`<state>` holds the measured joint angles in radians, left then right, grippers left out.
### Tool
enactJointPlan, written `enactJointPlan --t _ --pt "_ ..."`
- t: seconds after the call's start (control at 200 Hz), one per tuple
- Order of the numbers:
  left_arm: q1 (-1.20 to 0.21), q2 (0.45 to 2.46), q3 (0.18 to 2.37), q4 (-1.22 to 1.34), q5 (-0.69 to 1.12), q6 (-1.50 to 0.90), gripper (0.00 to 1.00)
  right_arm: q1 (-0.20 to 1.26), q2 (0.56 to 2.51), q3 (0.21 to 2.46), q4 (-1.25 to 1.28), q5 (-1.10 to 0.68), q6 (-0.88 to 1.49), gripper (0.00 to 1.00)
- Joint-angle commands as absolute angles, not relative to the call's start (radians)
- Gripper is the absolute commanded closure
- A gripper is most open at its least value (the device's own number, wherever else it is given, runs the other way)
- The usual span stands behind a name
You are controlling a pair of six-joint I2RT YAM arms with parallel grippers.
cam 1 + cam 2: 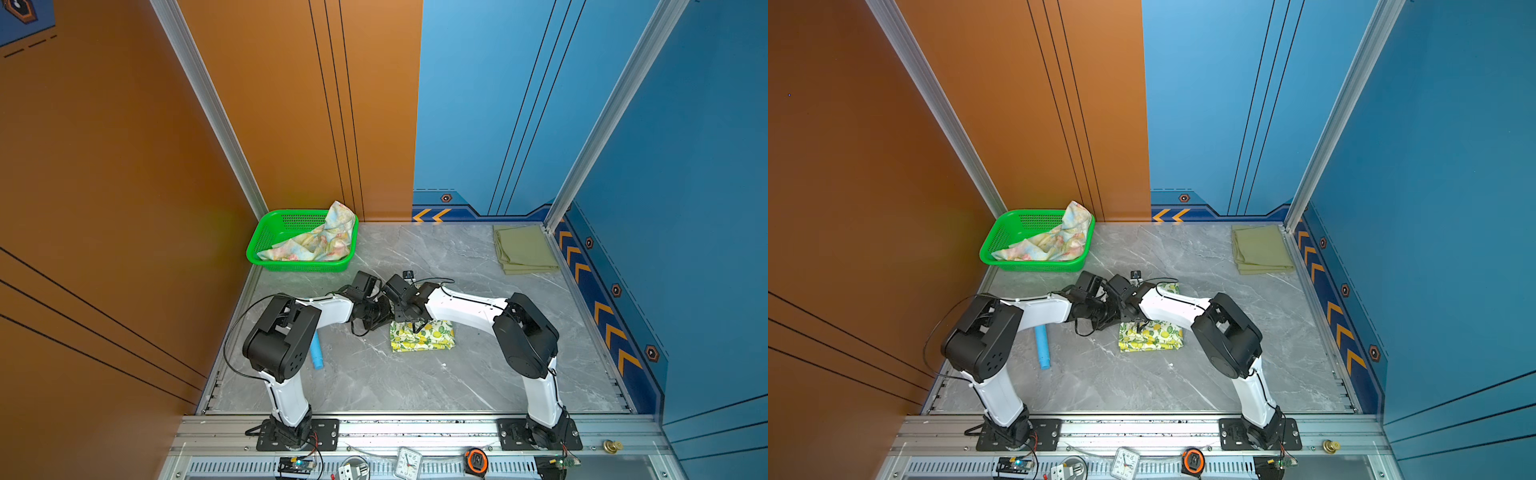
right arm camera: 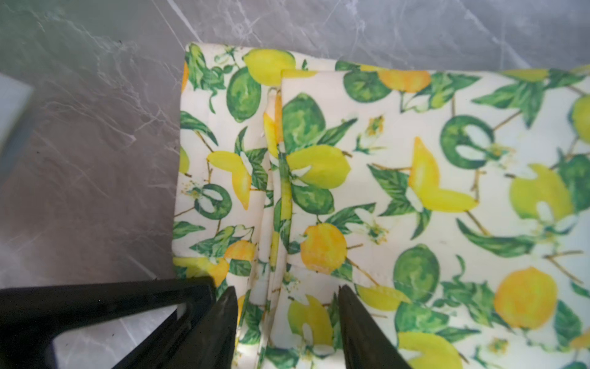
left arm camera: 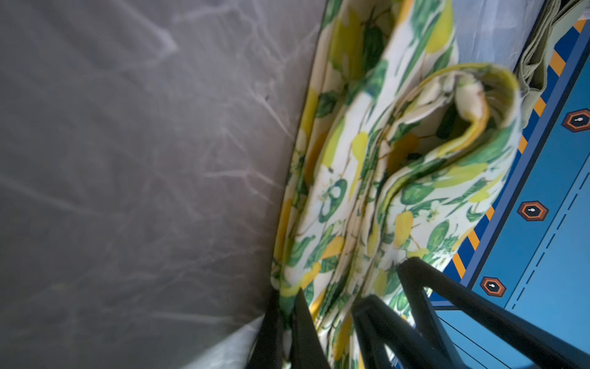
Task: Fold and stack skirts
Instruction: Fold the skirt at the center of the table.
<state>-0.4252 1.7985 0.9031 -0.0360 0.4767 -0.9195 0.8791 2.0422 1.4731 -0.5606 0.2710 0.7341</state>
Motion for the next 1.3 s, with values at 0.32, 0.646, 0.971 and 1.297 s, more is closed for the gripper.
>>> enactJointPlan --t 0.32,0.646,0.971,1.297 --pt "-0.393 1.809 0.873 -0.064 0.468 -0.946 1.00 0.870 2.115 1.514 -0.576 0.290 0.750 0.95" --pt "-0.391 1.818 0.874 -0.064 0.470 -0.948 1.00 0.854 2.010 1.451 -0.502 0.220 0.728 1.00" --pt "-0.392 1.824 0.874 -0.063 0.472 -0.945 1.00 0.860 1.949 1.415 -0.408 0.098 0.746 1.00" --pt "-0.391 1.825 0.874 -0.064 0.471 -0.946 1.00 0.869 1.970 1.413 -0.390 0.060 0.743 1.00"
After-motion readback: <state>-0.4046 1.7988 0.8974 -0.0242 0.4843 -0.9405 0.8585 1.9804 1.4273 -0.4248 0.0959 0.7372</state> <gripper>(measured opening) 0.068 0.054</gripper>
